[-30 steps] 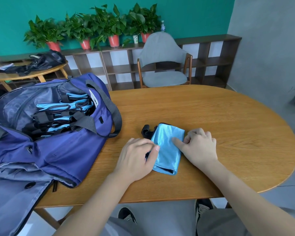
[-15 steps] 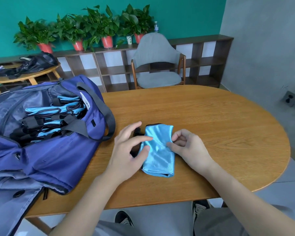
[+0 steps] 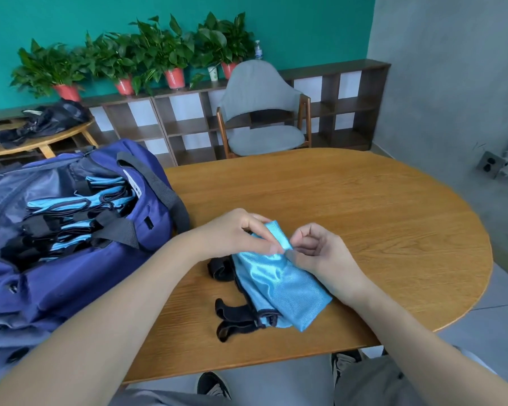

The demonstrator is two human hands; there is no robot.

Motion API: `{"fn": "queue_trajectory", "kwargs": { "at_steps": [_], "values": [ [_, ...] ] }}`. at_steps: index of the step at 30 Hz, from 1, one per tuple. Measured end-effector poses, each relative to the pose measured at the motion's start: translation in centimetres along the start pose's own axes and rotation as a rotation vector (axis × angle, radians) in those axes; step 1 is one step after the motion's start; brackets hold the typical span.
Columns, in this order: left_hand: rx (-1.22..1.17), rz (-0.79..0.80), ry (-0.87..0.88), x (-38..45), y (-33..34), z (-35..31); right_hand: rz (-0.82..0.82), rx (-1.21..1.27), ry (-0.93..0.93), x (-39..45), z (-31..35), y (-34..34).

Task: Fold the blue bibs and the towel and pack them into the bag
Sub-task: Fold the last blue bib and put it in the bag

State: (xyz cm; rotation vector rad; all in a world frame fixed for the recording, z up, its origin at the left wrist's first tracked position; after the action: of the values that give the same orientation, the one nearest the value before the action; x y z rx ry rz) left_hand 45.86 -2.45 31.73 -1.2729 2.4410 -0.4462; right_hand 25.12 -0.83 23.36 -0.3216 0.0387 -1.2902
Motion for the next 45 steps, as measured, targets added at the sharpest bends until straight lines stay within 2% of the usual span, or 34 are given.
{"fn": "queue_trajectory", "kwargs": {
  "at_steps": [3, 5, 10, 13, 18, 20, 24, 28, 37, 41, 45],
  "values": [
    [0.047, 0.078, -0.103, -0.5, 0.2, 0.1, 0.003, 0.005, 0.003, -0.1, 0.1, 0.0],
    [0.138, 0.068, -0.098, -0.9, 0.3, 0.8, 0.01, -0.009, 0.014, -0.2, 0.3, 0.0],
    [0.053, -0.203, 0.022, -3.3, 0.5, 1.8, 0.136, -0.086, 0.106, -0.5, 1.4, 0.3],
    [-0.025, -0.364, 0.074, -5.5, 0.2, 1.8, 0.198, -0.047, 0.145, -1.1, 2.3, 0.7],
    [-0.141, -0.5, 0.179, -9.2, -0.4, 1.9, 0.028, 0.332, 0.18, -2.0, 4.3, 2.3],
    [-0.191, -0.553, 0.231, -10.8, -0.8, 1.9, -0.03, 0.369, 0.148, -2.2, 6.0, 3.3],
    [-0.128, -0.658, 0.256, -14.8, -2.2, 0.5, -0.12, 0.244, 0.078, -2.0, 10.2, 6.1],
    [-0.136, -0.635, 0.204, -19.0, -3.8, 0.6, -0.269, 0.035, 0.044, -1.0, 13.7, 8.9],
    [-0.154, -0.913, 0.213, -25.6, -11.7, 1.3, -0.222, -0.108, -0.258, 4.1, 19.5, 18.4],
    [0.031, -1.018, 0.161, -25.9, -16.7, 2.3, -0.102, -0.214, -0.221, 8.1, 20.5, 22.0],
    [0.188, -1.042, 0.097, -24.0, -21.1, 3.7, -0.13, -0.316, -0.192, 12.4, 21.1, 24.6]
  ]
}}
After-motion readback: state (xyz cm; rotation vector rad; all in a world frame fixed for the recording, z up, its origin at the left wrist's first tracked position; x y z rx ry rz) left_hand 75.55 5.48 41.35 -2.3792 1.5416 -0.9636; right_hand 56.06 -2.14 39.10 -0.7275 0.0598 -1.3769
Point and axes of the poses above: each hand's wrist, its own x-axis towards the middle knuckle, its own y-axis out of the palm, z = x × y, the point moved 1 cm from there along x, towards the middle knuckle, and after that the axes turned 15 degrees about -x, right-handed, at the moved point
